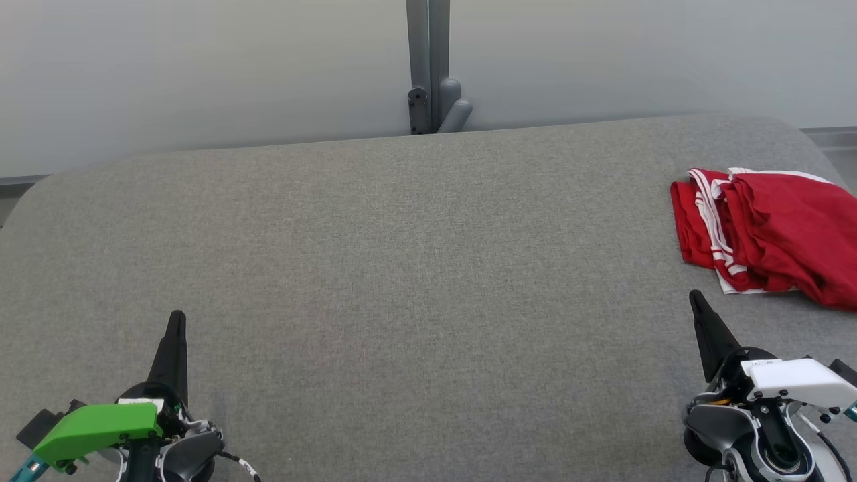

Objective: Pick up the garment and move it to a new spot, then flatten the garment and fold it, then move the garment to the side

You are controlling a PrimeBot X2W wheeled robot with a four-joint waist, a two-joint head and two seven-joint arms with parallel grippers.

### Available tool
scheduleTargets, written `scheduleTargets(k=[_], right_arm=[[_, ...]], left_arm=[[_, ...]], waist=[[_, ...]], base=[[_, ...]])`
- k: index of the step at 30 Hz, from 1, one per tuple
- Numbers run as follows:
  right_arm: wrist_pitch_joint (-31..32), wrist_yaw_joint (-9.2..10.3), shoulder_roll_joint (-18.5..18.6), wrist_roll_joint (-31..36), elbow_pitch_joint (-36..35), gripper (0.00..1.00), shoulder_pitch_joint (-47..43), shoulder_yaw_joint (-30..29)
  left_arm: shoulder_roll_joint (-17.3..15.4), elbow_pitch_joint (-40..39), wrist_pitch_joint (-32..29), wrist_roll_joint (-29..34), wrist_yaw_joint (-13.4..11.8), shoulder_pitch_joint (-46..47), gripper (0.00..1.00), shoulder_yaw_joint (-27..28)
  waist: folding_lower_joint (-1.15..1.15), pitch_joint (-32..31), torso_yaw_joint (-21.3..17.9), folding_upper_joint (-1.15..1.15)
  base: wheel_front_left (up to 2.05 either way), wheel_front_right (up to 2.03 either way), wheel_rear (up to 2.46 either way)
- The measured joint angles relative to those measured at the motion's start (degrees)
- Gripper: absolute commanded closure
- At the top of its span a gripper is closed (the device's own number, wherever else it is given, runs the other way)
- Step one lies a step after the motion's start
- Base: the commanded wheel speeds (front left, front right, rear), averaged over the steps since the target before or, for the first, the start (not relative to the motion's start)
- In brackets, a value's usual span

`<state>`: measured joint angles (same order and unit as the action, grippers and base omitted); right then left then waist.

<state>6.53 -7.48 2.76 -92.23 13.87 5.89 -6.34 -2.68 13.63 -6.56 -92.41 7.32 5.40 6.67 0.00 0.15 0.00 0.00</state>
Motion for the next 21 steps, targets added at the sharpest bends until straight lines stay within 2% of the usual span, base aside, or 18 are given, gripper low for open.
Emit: scheduleTargets(k=[21], right_arm=[[0.0, 0.0, 0.0, 0.0, 0.0, 1.0, 0.01, 0.0]], left_arm=[[0.0, 0.0, 0.0, 0.0, 0.0, 0.0, 1.0, 0.0]], waist=[[0.0, 0.0, 0.0, 0.0]], base=[[0.0, 0.0, 0.0]])
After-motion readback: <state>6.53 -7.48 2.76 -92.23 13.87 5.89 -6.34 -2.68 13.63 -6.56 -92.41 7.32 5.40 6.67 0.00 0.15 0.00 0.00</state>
